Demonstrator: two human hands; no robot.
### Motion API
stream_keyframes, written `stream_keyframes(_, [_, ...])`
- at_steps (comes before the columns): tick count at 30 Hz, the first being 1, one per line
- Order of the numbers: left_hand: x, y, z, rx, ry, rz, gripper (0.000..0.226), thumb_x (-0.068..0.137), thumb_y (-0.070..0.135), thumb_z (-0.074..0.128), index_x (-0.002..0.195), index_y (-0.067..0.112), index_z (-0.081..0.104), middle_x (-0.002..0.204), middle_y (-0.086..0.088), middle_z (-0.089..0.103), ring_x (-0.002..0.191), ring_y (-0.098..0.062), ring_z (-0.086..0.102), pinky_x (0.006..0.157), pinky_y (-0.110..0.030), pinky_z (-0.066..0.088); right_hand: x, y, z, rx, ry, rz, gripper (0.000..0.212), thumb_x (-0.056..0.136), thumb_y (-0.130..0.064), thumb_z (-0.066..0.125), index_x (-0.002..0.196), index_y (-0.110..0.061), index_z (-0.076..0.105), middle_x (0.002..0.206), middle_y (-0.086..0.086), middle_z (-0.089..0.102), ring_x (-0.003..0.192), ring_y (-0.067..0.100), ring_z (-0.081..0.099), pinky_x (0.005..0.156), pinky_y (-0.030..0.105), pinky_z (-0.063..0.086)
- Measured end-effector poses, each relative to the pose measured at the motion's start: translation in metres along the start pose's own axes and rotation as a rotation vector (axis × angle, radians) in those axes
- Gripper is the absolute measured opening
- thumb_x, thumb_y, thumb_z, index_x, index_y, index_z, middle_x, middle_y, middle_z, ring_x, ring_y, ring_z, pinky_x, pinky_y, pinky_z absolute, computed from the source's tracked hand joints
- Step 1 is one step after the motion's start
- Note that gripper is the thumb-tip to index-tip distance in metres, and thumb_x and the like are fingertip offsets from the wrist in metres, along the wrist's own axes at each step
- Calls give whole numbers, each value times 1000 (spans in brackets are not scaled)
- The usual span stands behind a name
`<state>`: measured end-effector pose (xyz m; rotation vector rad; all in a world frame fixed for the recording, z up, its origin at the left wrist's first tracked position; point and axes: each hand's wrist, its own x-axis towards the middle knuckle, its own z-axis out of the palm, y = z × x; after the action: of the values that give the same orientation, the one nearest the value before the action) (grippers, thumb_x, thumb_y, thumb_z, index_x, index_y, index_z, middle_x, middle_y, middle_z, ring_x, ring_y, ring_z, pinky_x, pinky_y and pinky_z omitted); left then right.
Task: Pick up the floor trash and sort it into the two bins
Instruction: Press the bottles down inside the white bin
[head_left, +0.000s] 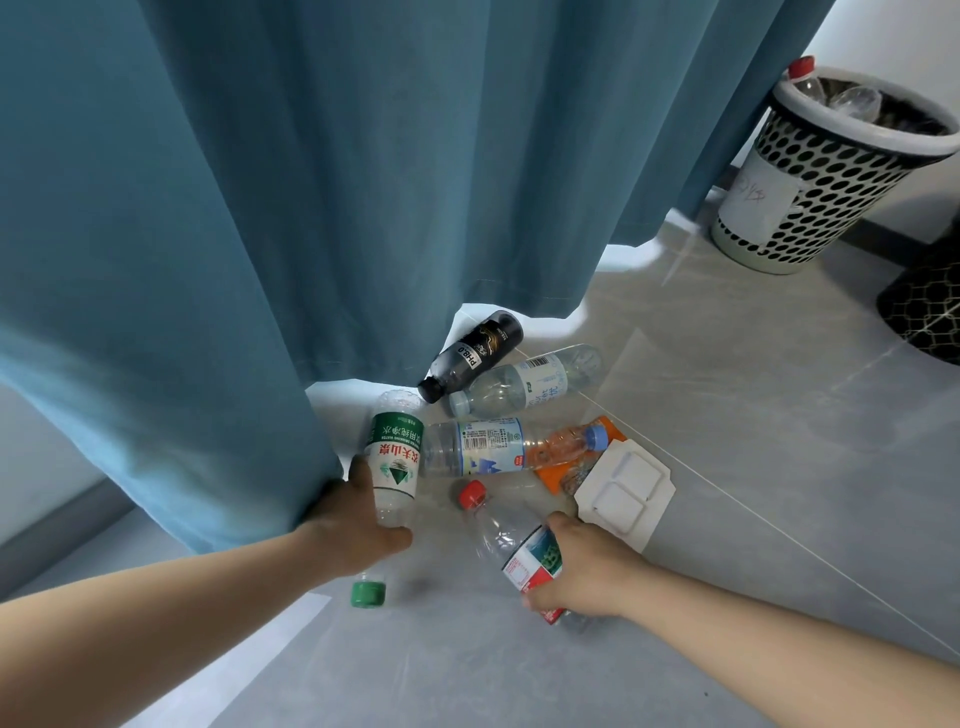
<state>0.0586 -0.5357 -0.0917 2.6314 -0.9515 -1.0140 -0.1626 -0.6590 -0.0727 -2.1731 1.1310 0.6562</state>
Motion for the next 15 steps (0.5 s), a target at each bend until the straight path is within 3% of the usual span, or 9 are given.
stream_keyframes(3, [-9,2,-6,-100,48,-45,85,42,56,60,117,25,34,105,-5,52,93,-25,56,73,-28,48,-5,1,-7,153,15,23,63,67,-47,76,118,-23,47,116,-4,60,102,13,60,83,29,54])
stream_keyframes(9, [-32,15,-34,-285,84,-63,72,46,58,57,110,29,38,102,-6,58,90,-28,60,79,-35,55,-32,6,-29,317,37,24,56,68,-45,77,114,-27,52,109,-7,63,95,8,62,75,26,58])
stream_keyframes(12, [-45,32,-57,-328,68,-6,64,54,54,55,112,32,37,97,-2,60,83,-25,63,72,-33,56,-46,8,-49,357,47,25,47,68,-42,78,108,-28,55,102,-10,63,89,5,63,65,22,57])
stream_keyframes(15, [-57,50,-77,-482,16,14,61,73,39,62,128,31,35,102,-2,59,75,-25,66,56,-30,55,-61,5,-74,397,62,21,45,68,-42,78,107,-31,58,100,-13,64,89,3,63,64,19,53])
